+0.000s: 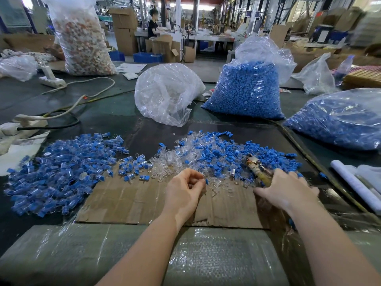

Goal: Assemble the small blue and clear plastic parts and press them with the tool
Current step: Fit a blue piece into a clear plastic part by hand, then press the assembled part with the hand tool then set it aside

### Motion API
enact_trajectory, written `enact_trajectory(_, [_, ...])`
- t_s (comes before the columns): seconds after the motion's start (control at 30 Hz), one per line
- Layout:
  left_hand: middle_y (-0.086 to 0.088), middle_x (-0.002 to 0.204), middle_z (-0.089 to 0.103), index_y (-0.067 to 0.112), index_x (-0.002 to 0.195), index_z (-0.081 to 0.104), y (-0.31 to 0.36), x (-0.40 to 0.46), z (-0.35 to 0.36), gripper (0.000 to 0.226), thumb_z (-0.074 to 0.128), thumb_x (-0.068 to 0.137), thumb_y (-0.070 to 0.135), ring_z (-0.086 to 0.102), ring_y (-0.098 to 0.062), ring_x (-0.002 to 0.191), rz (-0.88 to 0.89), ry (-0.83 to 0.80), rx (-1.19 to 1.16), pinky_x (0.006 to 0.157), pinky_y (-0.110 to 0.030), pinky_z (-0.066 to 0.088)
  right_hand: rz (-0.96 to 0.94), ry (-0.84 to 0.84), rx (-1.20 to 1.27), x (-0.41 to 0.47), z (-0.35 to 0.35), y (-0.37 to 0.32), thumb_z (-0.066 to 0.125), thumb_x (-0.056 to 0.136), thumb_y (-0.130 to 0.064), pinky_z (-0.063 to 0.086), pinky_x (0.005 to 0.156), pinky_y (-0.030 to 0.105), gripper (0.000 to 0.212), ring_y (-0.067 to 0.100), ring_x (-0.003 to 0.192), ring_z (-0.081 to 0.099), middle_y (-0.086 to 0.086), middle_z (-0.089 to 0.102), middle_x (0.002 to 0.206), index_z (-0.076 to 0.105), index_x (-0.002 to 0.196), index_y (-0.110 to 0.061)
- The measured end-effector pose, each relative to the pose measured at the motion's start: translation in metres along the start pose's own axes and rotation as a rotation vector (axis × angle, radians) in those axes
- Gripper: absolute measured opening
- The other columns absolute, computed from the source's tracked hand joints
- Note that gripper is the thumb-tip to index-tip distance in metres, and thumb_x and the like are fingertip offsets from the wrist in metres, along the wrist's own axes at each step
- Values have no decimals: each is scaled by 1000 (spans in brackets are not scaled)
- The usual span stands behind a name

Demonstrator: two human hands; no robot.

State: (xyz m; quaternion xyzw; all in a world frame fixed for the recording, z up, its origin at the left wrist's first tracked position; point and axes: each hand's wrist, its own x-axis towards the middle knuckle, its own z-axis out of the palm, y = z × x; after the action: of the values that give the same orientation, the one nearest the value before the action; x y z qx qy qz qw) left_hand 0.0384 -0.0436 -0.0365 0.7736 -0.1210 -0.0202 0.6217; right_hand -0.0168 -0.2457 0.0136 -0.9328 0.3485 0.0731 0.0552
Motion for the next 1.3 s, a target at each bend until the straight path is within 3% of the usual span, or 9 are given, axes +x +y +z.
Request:
enact_trajectory(0.1, [-4,76,65,22,80,60,0,1,0,18,65,85,6,67,-16,74,-11,3,-8,72,-28,57,1,11,40,5,-2,1,58,82,-41,33,99,49,30,31,114,43,7,49,116,47,99,-20])
enact_trajectory(0.27, [-3,74,64,22,79,60,2,2,0,18,65,84,5,66,-11,70,-23,6,-40,65,-19,53,20,42,209,6,-5,1,61,76,-35,43,90,43,24,31,100,49,9,54,101,47,81,-16])
enact_trajectory(0.33, [-3,73,63,21,79,60,4,3,0,18,64,85,5,63,-2,65,-27,9,-47,59,-12,49,-7,95,244,3,-8,0,61,77,-33,45,81,39,25,29,96,49,9,53,98,45,82,-15])
enact_trajectory(0.43, [-9,78,65,15,82,60,8,7,-1,12,62,86,3,65,-15,72,-91,-9,-156,64,-21,55,-123,149,291,-8,-14,-6,57,82,-33,37,60,32,23,24,80,52,5,52,85,43,82,-15])
enact_trajectory(0.63, [-4,71,69,9,87,63,18,19,-5,4,62,87,6,61,-12,57,-230,12,-380,53,-25,52,-406,-134,533,-46,-19,-31,55,83,-26,32,54,28,19,18,58,46,2,51,69,47,71,-14])
enact_trajectory(0.73, [-6,71,68,8,88,64,19,24,-6,4,62,86,5,61,-17,60,-277,40,-429,60,-34,53,-423,-324,662,-58,-13,-42,53,84,-18,35,61,34,18,21,62,46,7,48,67,47,68,-14])
enact_trajectory(0.83, [-4,64,65,8,86,64,18,27,-8,5,62,86,3,56,-12,52,-321,59,-450,51,-29,49,-401,-418,716,-62,-13,-46,50,84,-12,35,62,34,16,21,64,44,8,46,69,44,69,-14])
enact_trajectory(1.07, [-6,62,62,4,82,61,20,30,-8,7,60,86,-2,52,-7,44,-379,87,-455,44,-19,47,-430,-543,729,-68,-19,-46,44,79,2,33,43,17,19,9,49,40,1,43,65,40,71,-15])
enact_trajectory(1.3, [-5,65,62,5,83,62,25,27,-6,5,61,87,1,50,-8,47,-380,126,-414,42,-16,44,-439,-536,704,-64,-19,-46,44,79,-1,35,66,32,12,20,75,45,7,46,81,41,78,-13])
